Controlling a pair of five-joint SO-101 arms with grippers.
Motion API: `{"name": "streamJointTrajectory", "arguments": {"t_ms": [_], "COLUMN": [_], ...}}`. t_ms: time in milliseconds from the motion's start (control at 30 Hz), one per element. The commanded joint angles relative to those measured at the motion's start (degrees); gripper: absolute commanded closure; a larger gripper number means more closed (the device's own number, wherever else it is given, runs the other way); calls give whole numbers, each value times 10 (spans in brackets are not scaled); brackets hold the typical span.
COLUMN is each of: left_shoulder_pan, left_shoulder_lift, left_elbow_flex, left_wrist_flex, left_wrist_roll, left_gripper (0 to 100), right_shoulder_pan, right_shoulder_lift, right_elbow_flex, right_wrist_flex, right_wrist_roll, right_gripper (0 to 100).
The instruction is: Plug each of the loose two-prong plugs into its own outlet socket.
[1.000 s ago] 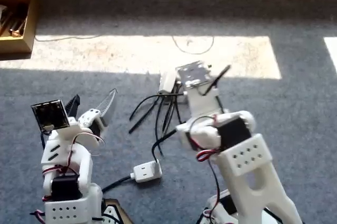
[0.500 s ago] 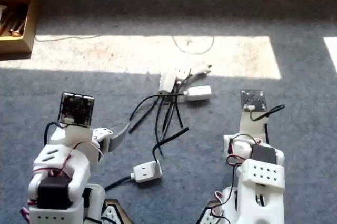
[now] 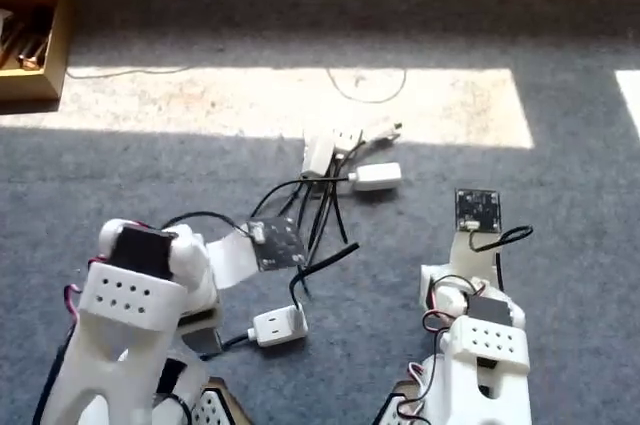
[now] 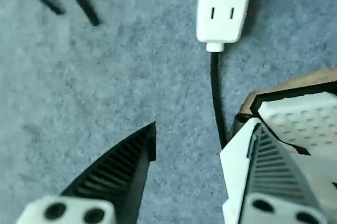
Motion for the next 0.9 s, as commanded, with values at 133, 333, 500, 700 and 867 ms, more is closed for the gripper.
{"name": "streamJointTrajectory", "arguments": {"t_ms": [133,333,500,700,867], "left_shoulder_pan": [204,215,202,189,191], "left_shoulder_lift": [8,9,9,9,8], "left_elbow_flex": [109,165,210,247,222], "left_wrist_flex": [-200,-316,-361,-408,-403], "left_wrist_roll": [112,138,138,136,138], "left_gripper": [715,715,715,716,714], "right_shoulder_pan": [6,6,6,6,6], "right_shoulder_lift": [-7,-7,-7,-7,-7], "right_elbow_flex": [3,4,4,4,4], "right_wrist_flex": [-16,-16,-16,-16,-16], "right_wrist_roll": [-4,-4,-4,-4,-4], "right_gripper": [937,937,937,937,937]}}
